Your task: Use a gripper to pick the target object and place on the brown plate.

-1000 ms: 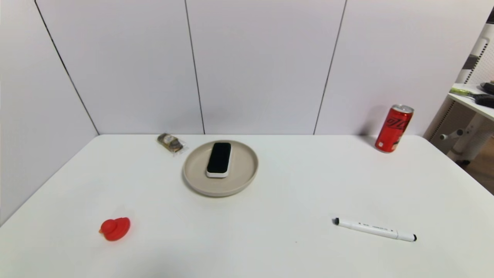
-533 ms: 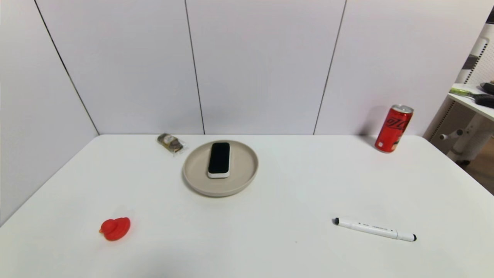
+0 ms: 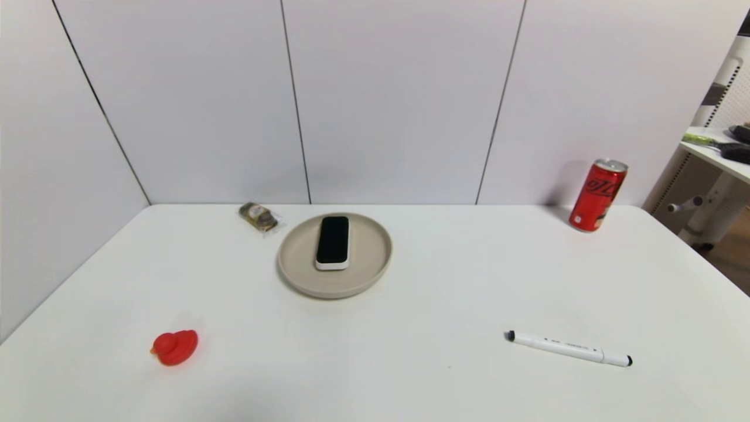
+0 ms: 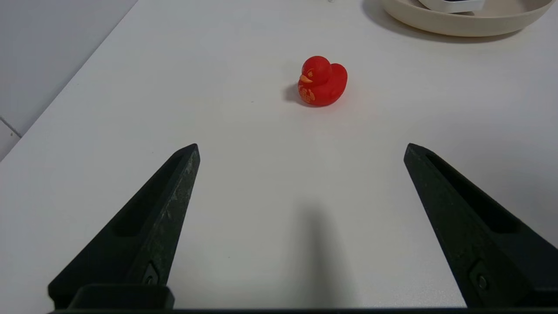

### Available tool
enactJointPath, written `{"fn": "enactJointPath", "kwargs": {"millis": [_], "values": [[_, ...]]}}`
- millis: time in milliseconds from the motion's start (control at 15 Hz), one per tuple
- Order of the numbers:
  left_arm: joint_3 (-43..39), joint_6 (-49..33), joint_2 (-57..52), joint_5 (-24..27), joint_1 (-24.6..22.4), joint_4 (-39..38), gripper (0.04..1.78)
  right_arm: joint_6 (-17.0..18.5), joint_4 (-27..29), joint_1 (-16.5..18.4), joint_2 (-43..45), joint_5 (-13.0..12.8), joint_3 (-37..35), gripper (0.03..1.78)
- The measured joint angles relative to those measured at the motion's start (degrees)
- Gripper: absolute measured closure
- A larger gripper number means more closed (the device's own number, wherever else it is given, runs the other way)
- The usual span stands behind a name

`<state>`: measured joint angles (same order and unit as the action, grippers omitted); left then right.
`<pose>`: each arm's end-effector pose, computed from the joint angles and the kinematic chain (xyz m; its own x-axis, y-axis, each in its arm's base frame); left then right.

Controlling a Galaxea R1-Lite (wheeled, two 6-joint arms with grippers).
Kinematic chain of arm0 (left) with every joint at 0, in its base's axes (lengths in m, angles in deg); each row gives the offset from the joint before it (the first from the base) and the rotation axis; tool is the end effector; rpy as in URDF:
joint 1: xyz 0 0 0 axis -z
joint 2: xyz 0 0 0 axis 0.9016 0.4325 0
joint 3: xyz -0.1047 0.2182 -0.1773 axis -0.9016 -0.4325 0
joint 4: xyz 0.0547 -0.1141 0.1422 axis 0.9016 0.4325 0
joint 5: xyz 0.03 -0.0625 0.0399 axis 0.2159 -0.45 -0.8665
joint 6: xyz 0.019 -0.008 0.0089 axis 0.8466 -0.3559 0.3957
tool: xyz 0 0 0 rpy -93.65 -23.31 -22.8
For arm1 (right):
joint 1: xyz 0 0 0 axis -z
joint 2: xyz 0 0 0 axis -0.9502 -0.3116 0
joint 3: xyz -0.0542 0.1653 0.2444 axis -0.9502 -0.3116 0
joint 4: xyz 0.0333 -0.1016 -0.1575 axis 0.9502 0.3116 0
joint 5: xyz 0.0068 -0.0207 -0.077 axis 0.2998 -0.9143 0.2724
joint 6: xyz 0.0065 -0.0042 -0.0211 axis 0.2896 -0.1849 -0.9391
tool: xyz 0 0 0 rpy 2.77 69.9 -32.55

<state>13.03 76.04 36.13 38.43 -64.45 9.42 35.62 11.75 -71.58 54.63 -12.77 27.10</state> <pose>-0.0255 -0.0004 0.0760 0.9989 -0.0141 -0.0450 0.0154 0.9994 0.0295 -0.0265 0.0000 0.0753 0.9973 -0.0081 -0.0733 0.0092 0.9999 0.0145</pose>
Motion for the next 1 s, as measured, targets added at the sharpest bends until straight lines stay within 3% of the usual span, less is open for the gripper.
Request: {"fn": "enactJointPath", "kwargs": {"millis": [1000], "values": [[0.0, 0.0, 0.0, 0.0, 0.0, 0.0, 0.13, 0.18, -1.78, -0.02, 0.0, -0.32, -0.45, 0.12]]}}
